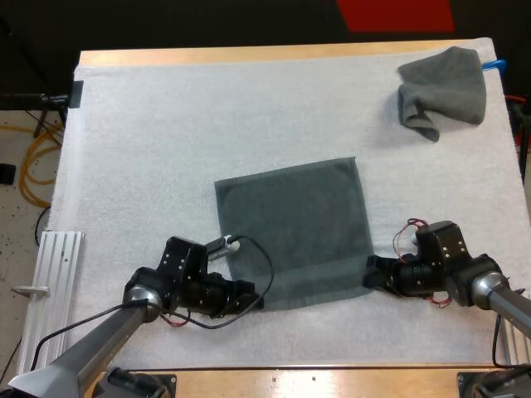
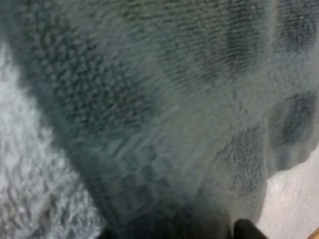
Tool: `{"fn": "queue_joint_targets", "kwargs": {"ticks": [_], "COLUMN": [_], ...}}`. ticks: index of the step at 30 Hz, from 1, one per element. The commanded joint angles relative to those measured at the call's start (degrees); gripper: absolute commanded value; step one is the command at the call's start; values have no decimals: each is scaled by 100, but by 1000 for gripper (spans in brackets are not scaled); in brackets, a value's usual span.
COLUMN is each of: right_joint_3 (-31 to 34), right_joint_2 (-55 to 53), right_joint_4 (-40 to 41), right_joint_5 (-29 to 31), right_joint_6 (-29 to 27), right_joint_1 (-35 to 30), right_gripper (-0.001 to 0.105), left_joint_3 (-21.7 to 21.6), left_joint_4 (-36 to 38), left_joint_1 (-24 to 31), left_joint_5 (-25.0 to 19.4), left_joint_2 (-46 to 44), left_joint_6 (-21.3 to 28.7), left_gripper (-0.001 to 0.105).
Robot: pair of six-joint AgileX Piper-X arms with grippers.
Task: Pick towel from pile fold and stack
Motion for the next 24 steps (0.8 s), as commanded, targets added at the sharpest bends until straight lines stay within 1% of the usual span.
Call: {"fn": "queue_joint_targets", "kwargs": {"ticks": [1,3,4,5,9,13,17,20,22,24], "right_joint_3": [11,11,11,11,-2,-17,-17,-17,-17,-17], "right_joint_2": [4,-5,-35,-63,-461,-1227,-2037,-2468,-2550,-2403], "right_joint_4": [11,11,11,11,244,892,1460,1498,1304,716], "right_joint_5": [-173,-368,-497,-570,-639,-614,-525,-190,106,334], "right_joint_6": [-64,-64,-64,-64,-64,-64,-22,221,473,911], "right_joint_1": [17,17,17,17,17,28,188,382,447,456], "right_gripper": [0,0,0,0,0,0,0,0,0,0], "left_joint_3": [36,36,36,36,36,36,36,36,36,36], "left_joint_4": [44,127,224,310,855,1535,1973,1883,1650,1160], "left_joint_1": [-37,-37,-37,-37,-37,-37,-37,-37,-8,91], "left_joint_5": [-48,45,107,130,149,149,149,149,82,-127], "left_joint_2": [65,35,-29,-96,-681,-1465,-1992,-2148,-2148,-2148], "left_joint_6": [26,26,26,47,223,240,271,225,143,-154], "left_gripper": [28,14,4,0,0,0,0,0,0,0]}}
